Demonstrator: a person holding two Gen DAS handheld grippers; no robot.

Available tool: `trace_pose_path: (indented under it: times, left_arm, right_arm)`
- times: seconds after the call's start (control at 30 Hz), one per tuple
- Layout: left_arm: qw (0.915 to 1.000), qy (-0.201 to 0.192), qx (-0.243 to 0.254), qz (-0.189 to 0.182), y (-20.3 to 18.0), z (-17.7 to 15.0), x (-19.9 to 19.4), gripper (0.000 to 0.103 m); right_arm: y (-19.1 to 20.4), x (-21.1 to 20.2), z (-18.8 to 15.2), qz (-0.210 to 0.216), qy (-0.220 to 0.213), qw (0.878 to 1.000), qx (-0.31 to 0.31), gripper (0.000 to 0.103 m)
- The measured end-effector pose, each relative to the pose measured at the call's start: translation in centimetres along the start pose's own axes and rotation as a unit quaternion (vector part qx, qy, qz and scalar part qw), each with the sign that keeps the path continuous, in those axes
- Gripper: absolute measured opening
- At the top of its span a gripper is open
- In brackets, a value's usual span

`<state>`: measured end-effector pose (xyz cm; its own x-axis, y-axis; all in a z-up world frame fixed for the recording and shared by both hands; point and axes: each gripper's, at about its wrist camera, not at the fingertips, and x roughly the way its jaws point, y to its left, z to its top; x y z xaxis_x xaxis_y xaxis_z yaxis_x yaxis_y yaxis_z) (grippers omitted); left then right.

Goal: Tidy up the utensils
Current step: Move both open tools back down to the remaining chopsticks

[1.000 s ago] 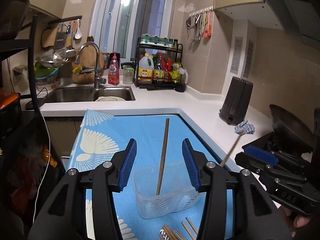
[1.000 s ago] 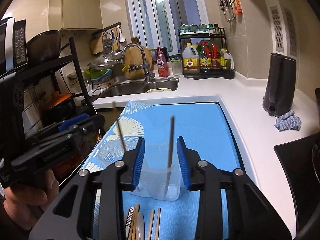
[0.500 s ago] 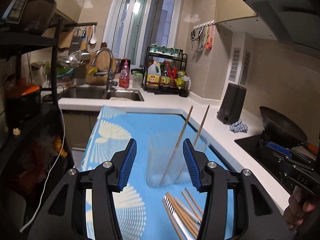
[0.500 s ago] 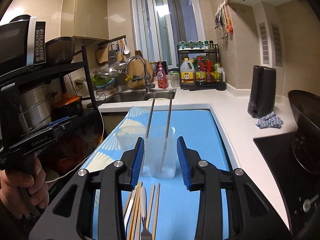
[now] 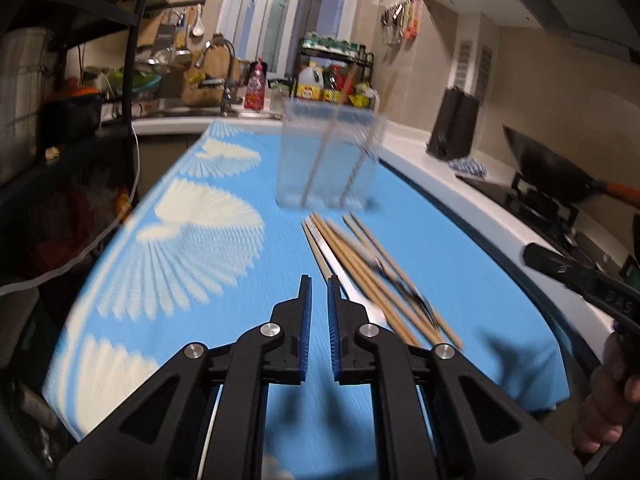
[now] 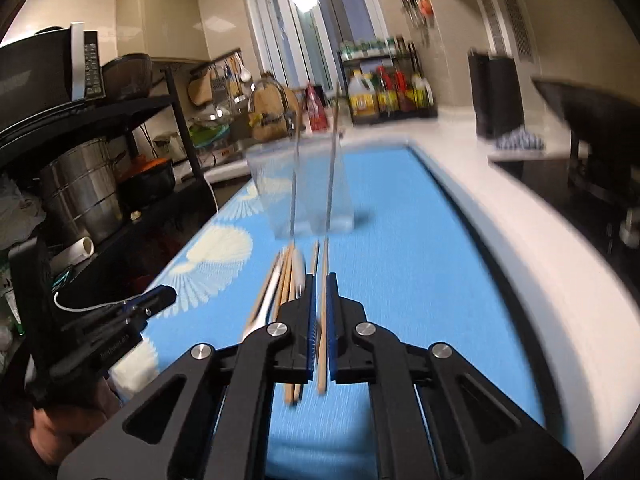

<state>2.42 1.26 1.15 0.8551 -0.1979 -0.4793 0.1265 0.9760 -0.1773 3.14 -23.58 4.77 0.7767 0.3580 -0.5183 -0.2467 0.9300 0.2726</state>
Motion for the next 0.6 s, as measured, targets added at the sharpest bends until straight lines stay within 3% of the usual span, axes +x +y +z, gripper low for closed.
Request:
trace_pose_path:
  times: [0.13, 0.6]
  left_arm:
    - [0.9999, 0.004, 0.012, 0.001, -1.5, -2.2, -0.3, 0.008]
    - [0.9991, 0.014, 0.030, 0.027, -3.3, -3.7, 1.2, 0.011]
  right_arm:
    - [0.2, 0.8, -1.8, -0.002, 0.022, 1.000, -0.013, 0.006]
    - [0.7, 4.5, -2.9, -0.010, 0.053, 0.998, -0.020, 0.015]
